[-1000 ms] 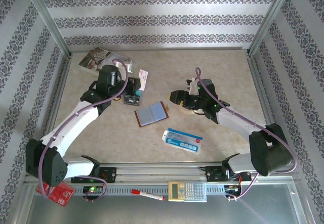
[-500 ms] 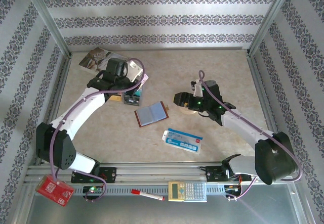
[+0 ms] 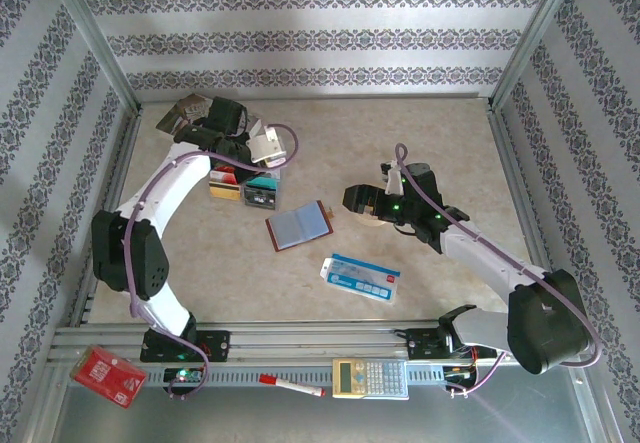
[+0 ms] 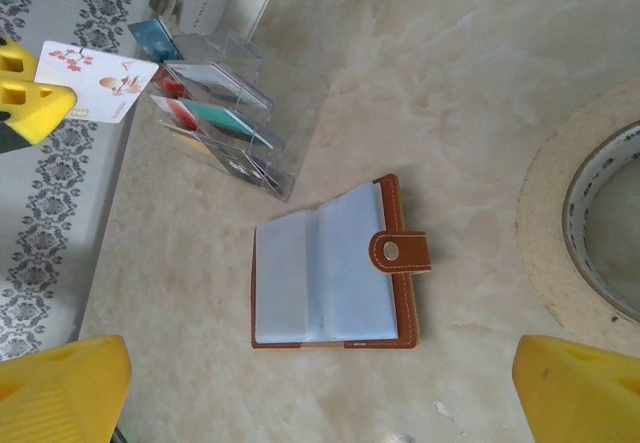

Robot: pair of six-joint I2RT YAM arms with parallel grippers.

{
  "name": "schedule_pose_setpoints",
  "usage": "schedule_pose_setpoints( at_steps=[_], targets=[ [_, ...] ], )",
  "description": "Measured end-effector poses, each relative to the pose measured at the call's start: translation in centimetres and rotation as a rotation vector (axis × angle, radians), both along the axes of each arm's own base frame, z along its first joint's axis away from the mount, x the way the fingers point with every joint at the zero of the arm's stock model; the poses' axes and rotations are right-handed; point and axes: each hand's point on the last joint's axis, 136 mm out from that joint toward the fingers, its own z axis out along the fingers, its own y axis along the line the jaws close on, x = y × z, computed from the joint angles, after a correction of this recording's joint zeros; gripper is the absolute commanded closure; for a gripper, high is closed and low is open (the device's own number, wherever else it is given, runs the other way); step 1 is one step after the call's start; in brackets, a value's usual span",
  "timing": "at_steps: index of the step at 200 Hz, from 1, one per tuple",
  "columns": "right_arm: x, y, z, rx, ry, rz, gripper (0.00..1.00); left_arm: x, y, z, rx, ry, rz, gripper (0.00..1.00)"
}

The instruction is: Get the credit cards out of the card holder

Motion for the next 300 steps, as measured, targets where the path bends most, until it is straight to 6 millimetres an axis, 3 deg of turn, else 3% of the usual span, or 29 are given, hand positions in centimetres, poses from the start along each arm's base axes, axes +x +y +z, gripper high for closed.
schedule_pose_setpoints(
  at_steps=[31, 75, 139, 185, 300],
  targets=[
    [-0.3, -0.3, -0.6, -0.015, 0.026, -0.007, 0.02, 0.1, 1.1, -0.1, -0.036, 0.005, -0.079, 1.00],
    [0.0, -0.4, -0.6, -0.033, 0.051, -0.022, 0.02, 2.8, 0.8, 0.1, -0.035, 0.002, -0.190, 1.00],
    [1.9, 0.2, -1.0, -0.029, 0.105, -0.053, 0.02, 2.8, 1.3, -2.2, 0.036, 0.090, -0.278, 1.00],
    [2.1, 0.3, -1.2, -0.027, 0.119, -0.058, 0.02, 3.1, 2.2, -2.8, 0.108, 0.071, -0.302, 1.00],
    [2.3, 0.4, -0.8, -0.031, 0.127, -0.058, 0.02, 4.4, 2.1, -4.9, 0.125, 0.052, -0.351, 1.00]
  ],
)
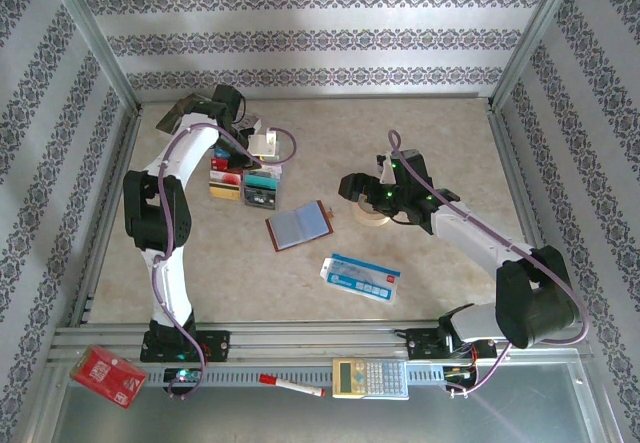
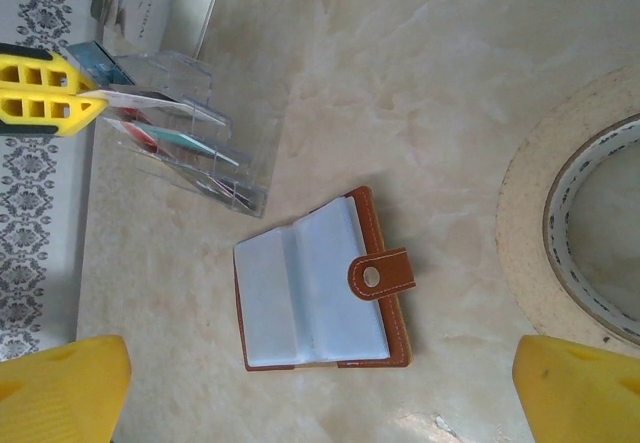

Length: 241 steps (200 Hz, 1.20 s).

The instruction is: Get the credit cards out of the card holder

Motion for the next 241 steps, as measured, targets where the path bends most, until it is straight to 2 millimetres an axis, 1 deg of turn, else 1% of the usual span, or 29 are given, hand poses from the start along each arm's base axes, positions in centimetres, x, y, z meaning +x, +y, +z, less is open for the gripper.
schedule_pose_setpoints(
  at_steps=[44, 67, 91, 165, 195, 217, 241],
  targets=[
    [-0.3, -0.1, -0.3, -0.011, 0.013, 0.004, 0.02, 1.2, 0.0, 0.3, 0.003, -0.056, -0.001, 0.99],
    [-0.2, -0.1, 0.0, -0.016, 0.012, 0.009, 0.02, 1.6, 0.1, 0.3, 0.011, -0.074, -0.002, 0.98],
    [-0.1, 0.0, 0.4, -0.017, 0.001, 0.014, 0.02, 1.8, 0.2, 0.3, 0.017, -0.082, -0.002, 0.97],
    [-0.1, -0.3, 0.1, -0.025, 0.008, 0.012, 0.02, 1.9, 0.3, 0.2, 0.024, -0.085, 0.004, 0.90],
    [0.0, -0.5, 0.1, -0.026, 0.011, 0.005, 0.02, 2.1, 0.5, 0.0, 0.034, -0.089, 0.016, 0.86],
    [-0.1, -0.6, 0.1, -0.026, 0.012, 0.006, 0.02, 2.3, 0.5, -0.1, 0.033, -0.093, 0.023, 0.82],
    [-0.1, -0.6, 0.1, -0.026, 0.011, 0.005, 0.02, 2.4, 0.5, -0.1, 0.032, -0.094, 0.026, 0.81]
  ],
)
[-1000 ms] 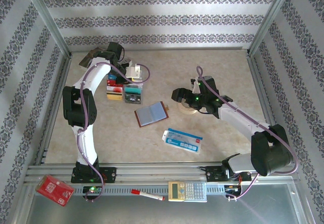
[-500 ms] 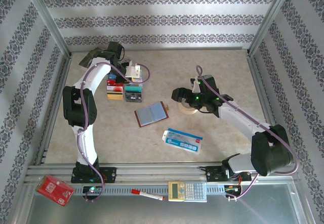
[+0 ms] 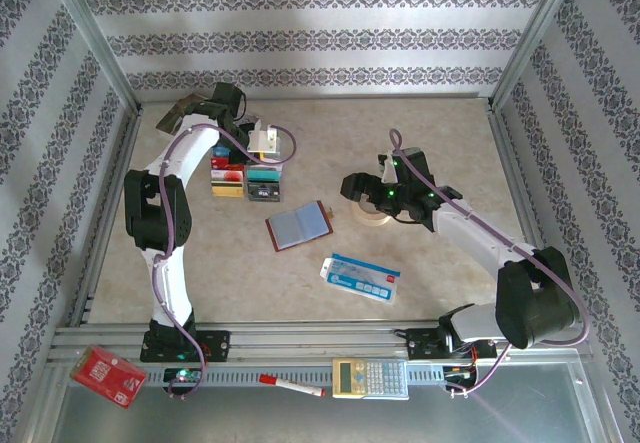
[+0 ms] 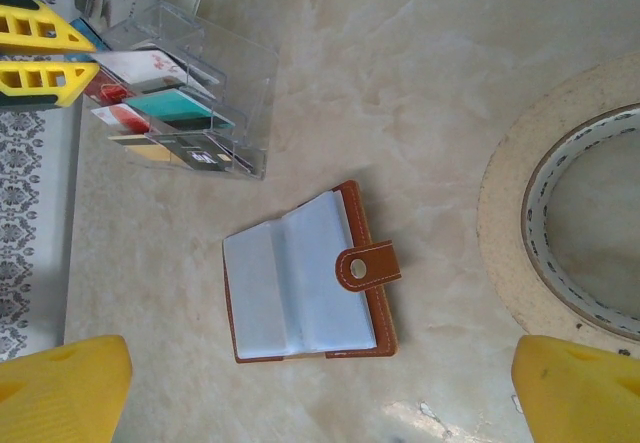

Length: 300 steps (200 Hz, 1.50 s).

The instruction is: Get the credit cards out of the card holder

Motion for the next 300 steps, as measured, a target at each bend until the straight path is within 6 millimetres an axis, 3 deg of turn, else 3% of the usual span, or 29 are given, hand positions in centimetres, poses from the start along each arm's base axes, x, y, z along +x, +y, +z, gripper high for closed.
schedule_pose_setpoints(
  at_steps=[50, 83, 94, 129, 159, 180, 216, 260, 278, 300],
  targets=[
    [0.0, 0.0, 0.3, 0.003, -0.007, 0.000, 0.03, 0.5, -0.1, 0.2, -0.014, -0.014, 0.020, 0.80],
    [-0.2, -0.1, 1.0, 0.007, -0.022, -0.001, 0.03, 1.3, -0.6, 1.2, -0.077, -0.025, 0.100, 0.70],
    [-0.2, -0.1, 1.1, 0.004, -0.030, -0.002, 0.03, 1.6, -0.8, 2.2, -0.114, -0.041, 0.152, 0.68],
    [-0.8, 0.9, 1.0, -0.024, -0.046, 0.025, 0.03, 2.6, -0.8, 7.1, -0.285, -0.146, 0.379, 0.48],
    [-1.9, 2.1, 0.5, -0.081, -0.057, 0.065, 0.02, 1.9, 0.0, 11.0, -0.470, -0.210, 0.616, 0.43],
    [-2.3, 2.9, 0.5, -0.135, -0.079, 0.093, 0.02, 0.9, 1.1, 11.9, -0.586, -0.173, 0.804, 0.43],
    [-3.0, 5.2, 0.4, -0.247, -0.126, 0.163, 0.03, -2.0, 3.0, 10.3, -0.739, -0.028, 1.136, 0.41],
    [-3.2, 9.5, -1.9, -0.353, -0.119, 0.270, 0.05, -9.3, 5.1, 4.6, -0.835, 0.121, 1.411, 0.36],
    [-2.8, 11.5, -3.3, -0.379, -0.099, 0.304, 0.06, -11.9, 5.5, 3.4, -0.880, 0.156, 1.463, 0.29],
    [-2.1, 13.3, -5.1, -0.401, -0.073, 0.325, 0.06, -14.1, 5.9, 3.5, -0.956, 0.166, 1.491, 0.17]
  ],
)
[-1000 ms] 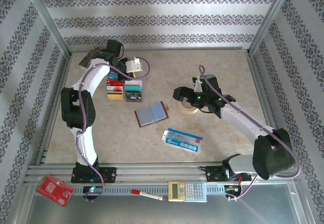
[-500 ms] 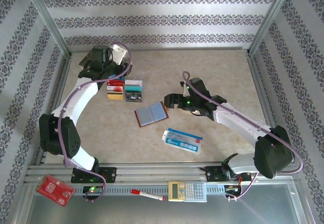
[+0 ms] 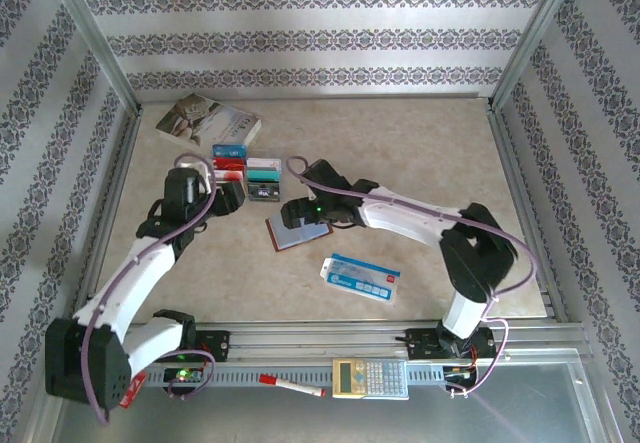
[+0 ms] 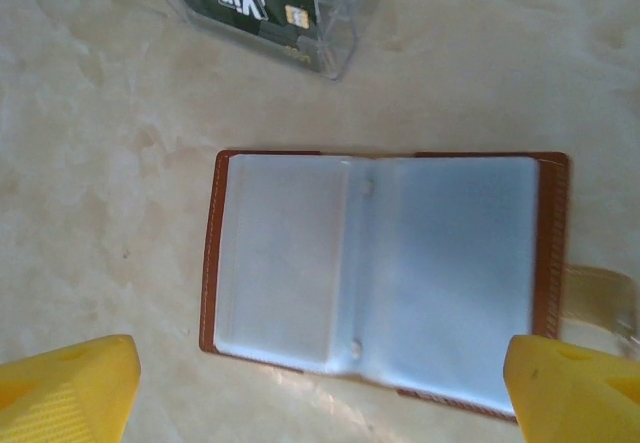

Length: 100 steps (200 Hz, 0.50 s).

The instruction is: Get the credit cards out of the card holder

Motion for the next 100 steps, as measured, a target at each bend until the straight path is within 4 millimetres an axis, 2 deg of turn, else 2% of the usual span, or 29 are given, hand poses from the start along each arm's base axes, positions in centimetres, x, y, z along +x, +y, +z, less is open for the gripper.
schedule_pose_setpoints(
  at_steps=[45, 100],
  targets=[
    [1.2, 1.0, -3.4, -0.048, 0.046, -0.028, 0.08, -2.3, 0.4, 0.2, -0.064, -0.043, 0.036, 0.16],
    [-0.1, 0.2, -6.3, -0.056, 0.127, -0.151, 0.09, -2.7, -0.1, -1.3, -0.087, 0.002, 0.023, 0.16]
  ],
)
